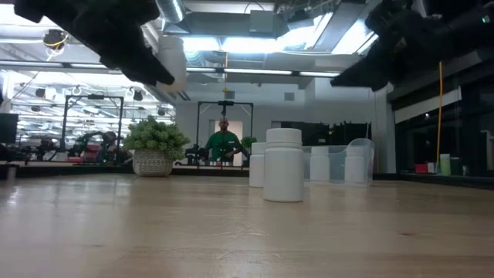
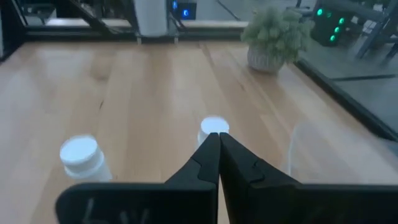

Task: Pick and place pill bottles into a basket
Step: Put the white pill bottle into the transparent bin

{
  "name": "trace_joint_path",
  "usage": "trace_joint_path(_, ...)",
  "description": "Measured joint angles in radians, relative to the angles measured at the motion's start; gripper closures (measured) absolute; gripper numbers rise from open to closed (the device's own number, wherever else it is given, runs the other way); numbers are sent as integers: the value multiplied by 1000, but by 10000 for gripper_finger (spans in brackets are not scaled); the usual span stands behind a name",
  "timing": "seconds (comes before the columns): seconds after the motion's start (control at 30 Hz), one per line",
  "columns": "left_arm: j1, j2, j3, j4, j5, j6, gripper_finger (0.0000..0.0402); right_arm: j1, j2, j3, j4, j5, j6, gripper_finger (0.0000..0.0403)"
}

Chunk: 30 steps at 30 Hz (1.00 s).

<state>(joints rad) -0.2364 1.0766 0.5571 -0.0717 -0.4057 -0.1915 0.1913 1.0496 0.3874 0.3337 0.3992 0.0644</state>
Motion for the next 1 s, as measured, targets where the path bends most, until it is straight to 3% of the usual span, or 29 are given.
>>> trace_joint_path(0.27,146,30,0,21,150,104,224,-82,0,137,-158,-16,-20,393)
trace_joint_path(0.47,239,50,0,38,248,180,224,-189,1,234,-245,-259,-98,383)
trace_joint_path(0.7,300,56,0,97,280,250,224,-243,55,347,-323,-278,-131,337)
trace_joint_path(1.0,373,141,18,155,406,326,224,-275,276,491,-350,-281,-155,263)
